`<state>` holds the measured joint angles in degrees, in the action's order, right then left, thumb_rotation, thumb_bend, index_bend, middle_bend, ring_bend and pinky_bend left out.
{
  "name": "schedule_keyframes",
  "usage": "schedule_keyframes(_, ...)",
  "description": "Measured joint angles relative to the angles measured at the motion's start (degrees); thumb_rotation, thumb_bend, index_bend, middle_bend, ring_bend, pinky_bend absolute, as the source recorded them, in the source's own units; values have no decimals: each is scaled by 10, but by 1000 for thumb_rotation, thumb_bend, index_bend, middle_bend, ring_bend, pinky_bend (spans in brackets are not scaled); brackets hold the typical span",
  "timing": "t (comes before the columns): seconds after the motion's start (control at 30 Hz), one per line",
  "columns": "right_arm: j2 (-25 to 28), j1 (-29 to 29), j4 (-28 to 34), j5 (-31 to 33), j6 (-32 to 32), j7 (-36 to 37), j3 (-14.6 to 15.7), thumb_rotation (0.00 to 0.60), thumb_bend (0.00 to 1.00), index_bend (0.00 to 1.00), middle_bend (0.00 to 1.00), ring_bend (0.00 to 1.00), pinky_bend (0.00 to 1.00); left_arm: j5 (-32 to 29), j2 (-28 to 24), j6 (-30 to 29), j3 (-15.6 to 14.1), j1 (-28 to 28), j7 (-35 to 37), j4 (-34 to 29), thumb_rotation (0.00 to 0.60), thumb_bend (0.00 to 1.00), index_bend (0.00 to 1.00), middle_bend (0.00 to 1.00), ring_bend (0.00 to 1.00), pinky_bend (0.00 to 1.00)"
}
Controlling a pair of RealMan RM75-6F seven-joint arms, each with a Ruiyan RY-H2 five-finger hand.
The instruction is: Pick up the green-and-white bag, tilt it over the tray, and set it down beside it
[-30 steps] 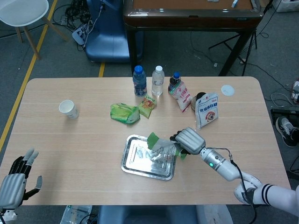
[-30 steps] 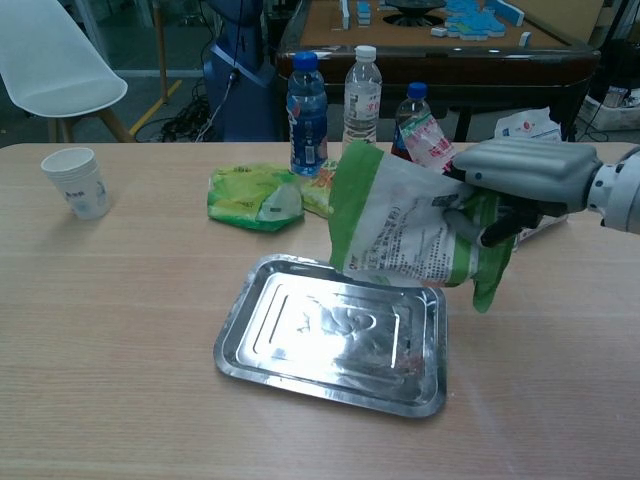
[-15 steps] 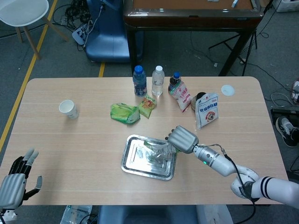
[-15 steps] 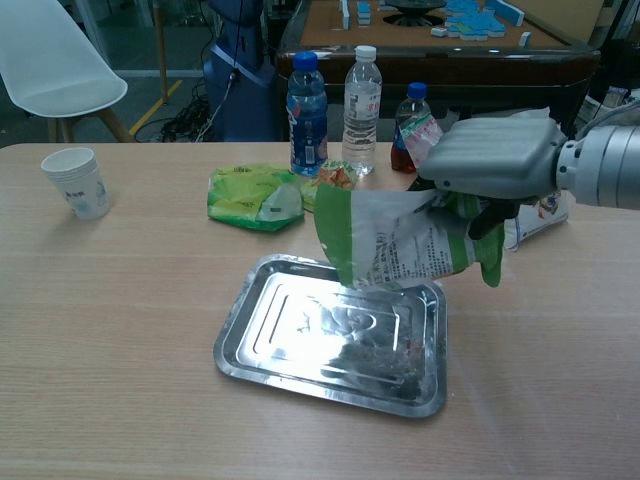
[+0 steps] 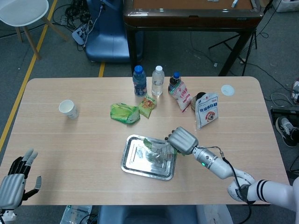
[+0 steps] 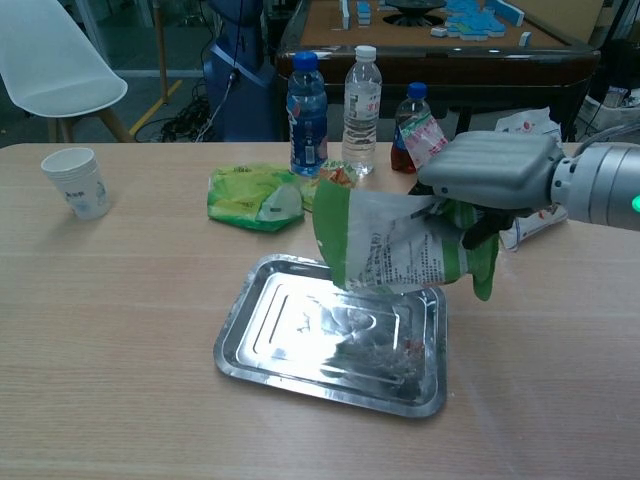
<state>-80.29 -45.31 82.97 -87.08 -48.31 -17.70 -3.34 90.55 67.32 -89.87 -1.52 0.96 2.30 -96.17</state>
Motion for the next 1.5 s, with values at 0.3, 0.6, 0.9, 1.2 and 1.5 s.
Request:
schedule_keyframes(0.3, -51, 54, -93, -13, -97, 142, 19, 600, 719, 681, 604, 554, 645, 6, 3, 1, -2, -1, 1, 1, 600, 475, 14, 0, 57, 22)
schedule_keyframes(0.6, -128, 110, -262, -41, -190, 328, 40, 600, 719, 681, 604, 545, 645, 10, 4, 4, -4, -3, -7, -4, 600, 475, 14, 0, 57, 22)
schedule_keyframes(0.9, -235, 153, -466, -52, -254, 501, 49, 600, 711, 681, 572, 507, 622, 10, 8, 12, -3, -8, -16, -8, 600, 475, 14, 0, 57, 22)
schedule_keyframes(1.2, -315, 174, -581, -52, -275, 615, 49, 600, 553, 674, 529, 453, 562, 6, 8, 17, -2, -11, -21, -10, 600, 475, 14, 0, 57, 22)
schedule_keyframes(1.5, -333, 184, -606, -56, -275, 663, 56, 600, 298, 588, 476, 382, 473, 7, 8, 20, -3, -12, -25, -13, 600, 475, 14, 0, 57, 22)
